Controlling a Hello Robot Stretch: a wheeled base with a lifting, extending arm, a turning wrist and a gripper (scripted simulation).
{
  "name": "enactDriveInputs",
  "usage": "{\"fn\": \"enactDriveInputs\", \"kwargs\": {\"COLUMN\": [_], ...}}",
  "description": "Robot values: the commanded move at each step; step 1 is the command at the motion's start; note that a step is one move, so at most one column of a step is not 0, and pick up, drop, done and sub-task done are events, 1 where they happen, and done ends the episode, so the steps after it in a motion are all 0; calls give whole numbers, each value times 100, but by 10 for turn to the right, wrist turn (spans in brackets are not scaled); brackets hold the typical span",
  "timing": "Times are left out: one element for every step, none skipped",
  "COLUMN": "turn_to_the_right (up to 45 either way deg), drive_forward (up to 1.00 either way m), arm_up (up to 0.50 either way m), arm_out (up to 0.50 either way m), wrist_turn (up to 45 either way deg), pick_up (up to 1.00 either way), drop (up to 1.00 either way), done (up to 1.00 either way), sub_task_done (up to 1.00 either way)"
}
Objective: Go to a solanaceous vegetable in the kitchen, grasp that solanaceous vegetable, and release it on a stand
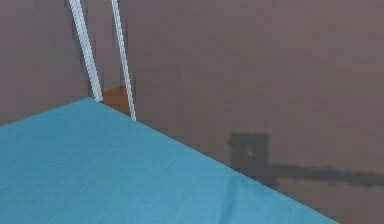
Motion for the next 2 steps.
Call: {"fn": "enactDriveInputs", "kwargs": {"turn_to_the_right": [0, 0], "drive_forward": [0, 0], "arm_up": [-12, 0], "arm_out": [0, 0], "wrist_turn": [0, 0], "pick_up": [0, 100], "drop": [0, 0], "done": [0, 0], "sub_task_done": [0, 0]}}
